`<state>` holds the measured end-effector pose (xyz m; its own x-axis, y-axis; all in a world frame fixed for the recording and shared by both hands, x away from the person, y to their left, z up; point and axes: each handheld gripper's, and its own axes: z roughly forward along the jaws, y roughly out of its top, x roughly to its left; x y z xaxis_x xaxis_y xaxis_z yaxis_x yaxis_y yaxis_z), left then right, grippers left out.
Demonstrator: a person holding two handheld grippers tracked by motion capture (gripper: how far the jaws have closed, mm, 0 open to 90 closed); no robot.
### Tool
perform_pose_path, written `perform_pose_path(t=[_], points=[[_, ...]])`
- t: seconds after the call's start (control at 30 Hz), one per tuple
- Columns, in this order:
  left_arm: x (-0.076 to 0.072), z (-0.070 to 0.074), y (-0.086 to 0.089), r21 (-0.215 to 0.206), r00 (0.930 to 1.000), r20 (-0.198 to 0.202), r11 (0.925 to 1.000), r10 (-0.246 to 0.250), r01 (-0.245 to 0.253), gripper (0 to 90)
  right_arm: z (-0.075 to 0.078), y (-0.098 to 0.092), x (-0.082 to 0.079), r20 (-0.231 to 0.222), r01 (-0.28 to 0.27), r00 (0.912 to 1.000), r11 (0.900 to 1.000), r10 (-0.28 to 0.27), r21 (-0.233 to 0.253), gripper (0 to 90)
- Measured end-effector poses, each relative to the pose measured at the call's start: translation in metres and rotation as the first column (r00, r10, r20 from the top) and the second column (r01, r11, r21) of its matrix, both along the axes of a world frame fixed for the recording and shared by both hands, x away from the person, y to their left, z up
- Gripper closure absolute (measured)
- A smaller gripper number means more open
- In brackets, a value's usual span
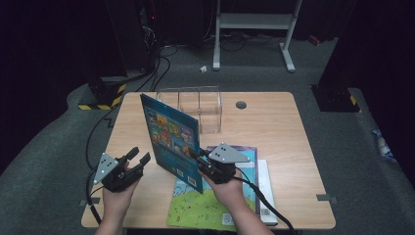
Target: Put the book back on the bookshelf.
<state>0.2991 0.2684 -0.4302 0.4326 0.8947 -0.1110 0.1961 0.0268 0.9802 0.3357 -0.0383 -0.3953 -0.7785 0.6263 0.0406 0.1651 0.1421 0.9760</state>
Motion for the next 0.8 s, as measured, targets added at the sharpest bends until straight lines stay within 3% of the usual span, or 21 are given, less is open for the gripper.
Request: perform_pose_path(t=[0.27,0.5,0.8], points=[[-0.015,0.023,-0.016,-0.009,0.9967,0.047,0.9977,-0.067,0.067,36.7,-0.003,0.020,-0.016,0.065,0.015,0.9978,1.000,-0.014,-0.009,82.4],[-0.027,0.038,-0.032,-0.051,0.9854,0.071,0.9861,-0.155,0.158,26.4,-0.009,0.036,-0.028,0.108,0.053,0.9927,0.999,-0.052,-0.004,82.4],[-0.036,0.048,-0.039,-0.079,0.9795,0.105,0.9803,-0.172,0.181,23.9,-0.015,0.051,-0.039,0.142,0.052,0.9885,0.999,-0.050,-0.010,82.0]])
